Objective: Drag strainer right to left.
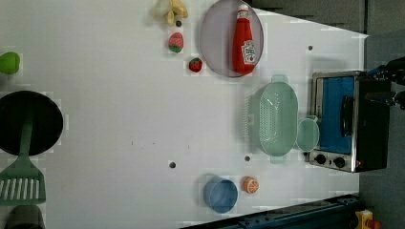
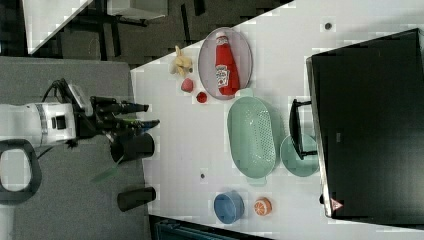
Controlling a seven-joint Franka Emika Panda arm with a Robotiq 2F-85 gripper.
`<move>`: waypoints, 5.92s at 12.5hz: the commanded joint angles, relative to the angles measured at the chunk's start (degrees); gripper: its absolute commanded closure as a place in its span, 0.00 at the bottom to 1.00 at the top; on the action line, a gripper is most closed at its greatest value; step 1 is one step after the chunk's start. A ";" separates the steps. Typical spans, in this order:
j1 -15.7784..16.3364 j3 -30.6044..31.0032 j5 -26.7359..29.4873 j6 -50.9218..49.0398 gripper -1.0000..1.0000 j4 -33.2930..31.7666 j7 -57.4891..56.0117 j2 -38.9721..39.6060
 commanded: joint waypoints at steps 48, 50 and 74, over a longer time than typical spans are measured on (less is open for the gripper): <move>6.45 15.14 3.67 56.03 0.00 -32.26 60.43 23.85; 7.94 15.15 3.67 56.02 0.00 -29.87 63.51 25.93; 24.72 15.23 3.84 53.28 0.00 -5.46 80.69 41.71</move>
